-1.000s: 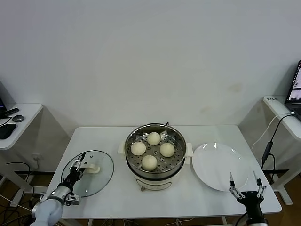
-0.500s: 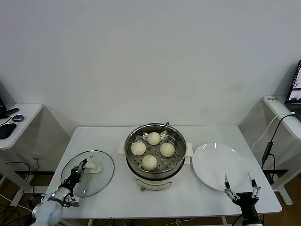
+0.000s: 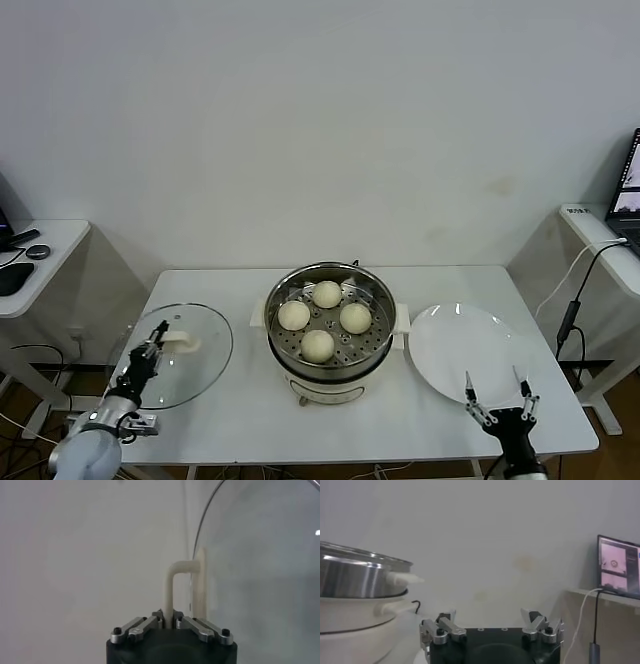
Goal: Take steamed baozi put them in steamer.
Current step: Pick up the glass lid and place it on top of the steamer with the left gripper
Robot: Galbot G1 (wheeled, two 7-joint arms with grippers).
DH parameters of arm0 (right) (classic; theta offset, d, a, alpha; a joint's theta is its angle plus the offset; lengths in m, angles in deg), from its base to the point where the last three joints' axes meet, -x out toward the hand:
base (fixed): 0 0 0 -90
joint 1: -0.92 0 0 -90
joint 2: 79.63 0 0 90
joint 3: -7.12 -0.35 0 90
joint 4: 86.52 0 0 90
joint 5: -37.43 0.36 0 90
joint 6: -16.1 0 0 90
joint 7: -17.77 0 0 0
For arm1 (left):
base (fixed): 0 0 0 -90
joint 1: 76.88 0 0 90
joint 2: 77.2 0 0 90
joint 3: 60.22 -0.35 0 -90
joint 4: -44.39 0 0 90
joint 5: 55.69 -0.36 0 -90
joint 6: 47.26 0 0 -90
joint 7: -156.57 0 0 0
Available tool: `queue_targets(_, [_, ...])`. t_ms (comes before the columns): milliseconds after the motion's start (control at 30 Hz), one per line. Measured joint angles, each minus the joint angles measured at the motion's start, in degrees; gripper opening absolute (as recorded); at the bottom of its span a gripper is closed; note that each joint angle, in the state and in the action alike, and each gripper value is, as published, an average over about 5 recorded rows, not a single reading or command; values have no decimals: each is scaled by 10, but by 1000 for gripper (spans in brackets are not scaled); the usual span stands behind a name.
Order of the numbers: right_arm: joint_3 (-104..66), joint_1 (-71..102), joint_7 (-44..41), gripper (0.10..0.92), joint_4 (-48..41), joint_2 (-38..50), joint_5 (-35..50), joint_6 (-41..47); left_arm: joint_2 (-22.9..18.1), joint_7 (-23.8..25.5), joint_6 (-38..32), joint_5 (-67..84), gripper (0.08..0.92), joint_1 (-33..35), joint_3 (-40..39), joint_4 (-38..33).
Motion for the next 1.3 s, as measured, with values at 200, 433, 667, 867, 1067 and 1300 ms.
queue_targets(200, [8,4,-2,823,-3,0,-14,1,31,39,87,50,167,50,19,-124])
queue_targets(433, [22,1,0,823,-14,-4,-34,1,73,90,203,92,167,56,-5,-247])
queue_targets(667, [39,-8,7,823,-33,-13,-59,1,94,145,296,98,167,-10,-96,-298])
queue_targets(867, [49,-15,14,823,-46,-19,-78,4,77,206,358,69,167,-96,-193,-305])
queue_targets(1067, [54,-20,21,823,-57,-21,-86,8,28,264,392,-2,167,-170,-283,-290])
queue_targets(1300, [55,-23,27,823,-64,-19,-91,9,-47,293,402,-81,167,-227,-364,-249])
